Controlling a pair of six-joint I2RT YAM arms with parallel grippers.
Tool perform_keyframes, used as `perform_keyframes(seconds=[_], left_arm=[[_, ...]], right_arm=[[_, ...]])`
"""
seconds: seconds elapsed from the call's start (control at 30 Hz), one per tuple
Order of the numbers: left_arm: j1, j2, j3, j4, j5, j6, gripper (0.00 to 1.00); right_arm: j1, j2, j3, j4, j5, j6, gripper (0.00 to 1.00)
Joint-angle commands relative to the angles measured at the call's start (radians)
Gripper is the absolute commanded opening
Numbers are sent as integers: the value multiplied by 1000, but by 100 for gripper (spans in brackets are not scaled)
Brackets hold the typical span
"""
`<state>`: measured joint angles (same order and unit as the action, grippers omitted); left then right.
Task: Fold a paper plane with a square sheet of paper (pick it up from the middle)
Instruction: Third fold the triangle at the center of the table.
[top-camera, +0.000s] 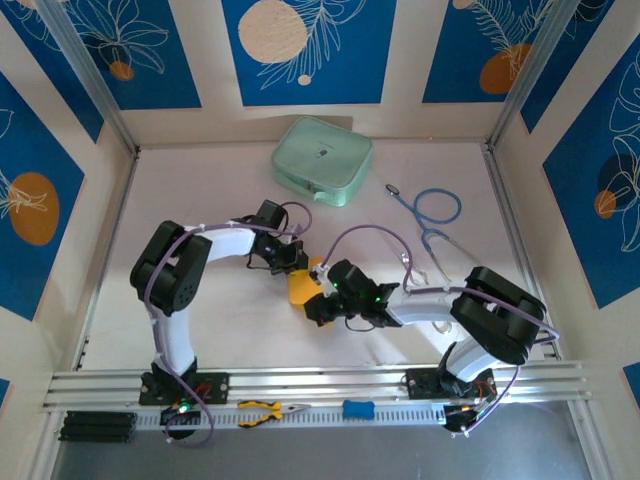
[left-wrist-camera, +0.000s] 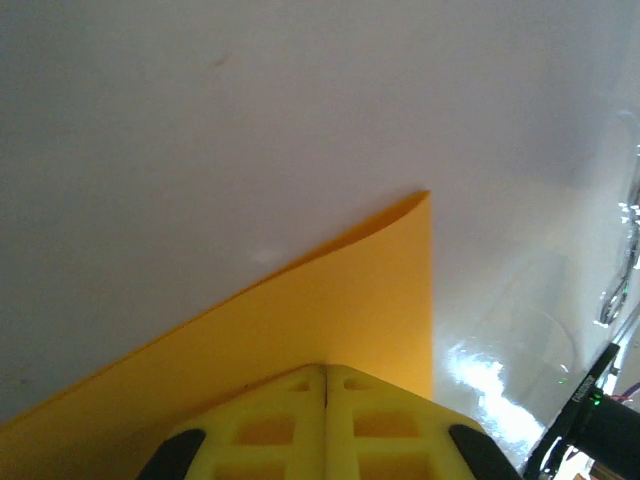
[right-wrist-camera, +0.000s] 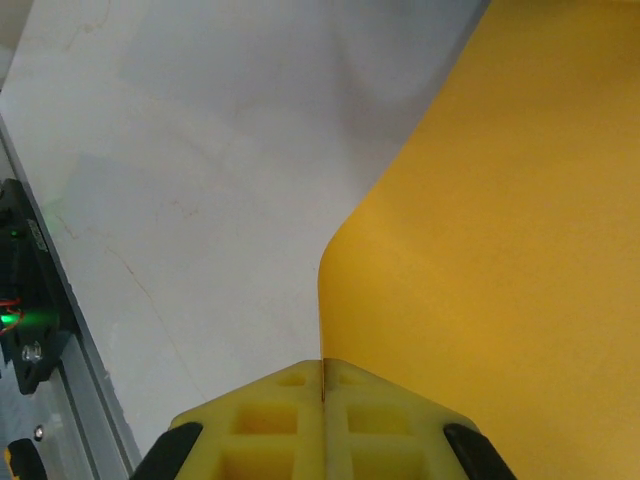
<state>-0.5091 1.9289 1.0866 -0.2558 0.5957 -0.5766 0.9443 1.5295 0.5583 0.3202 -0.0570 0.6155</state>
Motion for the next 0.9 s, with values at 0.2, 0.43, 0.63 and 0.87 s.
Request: perform_keyframes(seconds=[0.2, 0.43, 0.63, 0.87], left_arm=[[-11, 28, -25, -40, -40, 50, 1], [-12, 15, -33, -34, -33, 39, 1], [-11, 13, -32, -40, -33, 38, 1], [-12, 13, -31, -42, -34, 34, 1]], right_arm=[[-61, 21, 10, -8, -81, 24, 0], [-93, 27, 23, -60, -55, 12, 0], [-117, 35, 28, -81, -45, 3, 0], [-137, 50, 67, -135, -42, -24, 0]])
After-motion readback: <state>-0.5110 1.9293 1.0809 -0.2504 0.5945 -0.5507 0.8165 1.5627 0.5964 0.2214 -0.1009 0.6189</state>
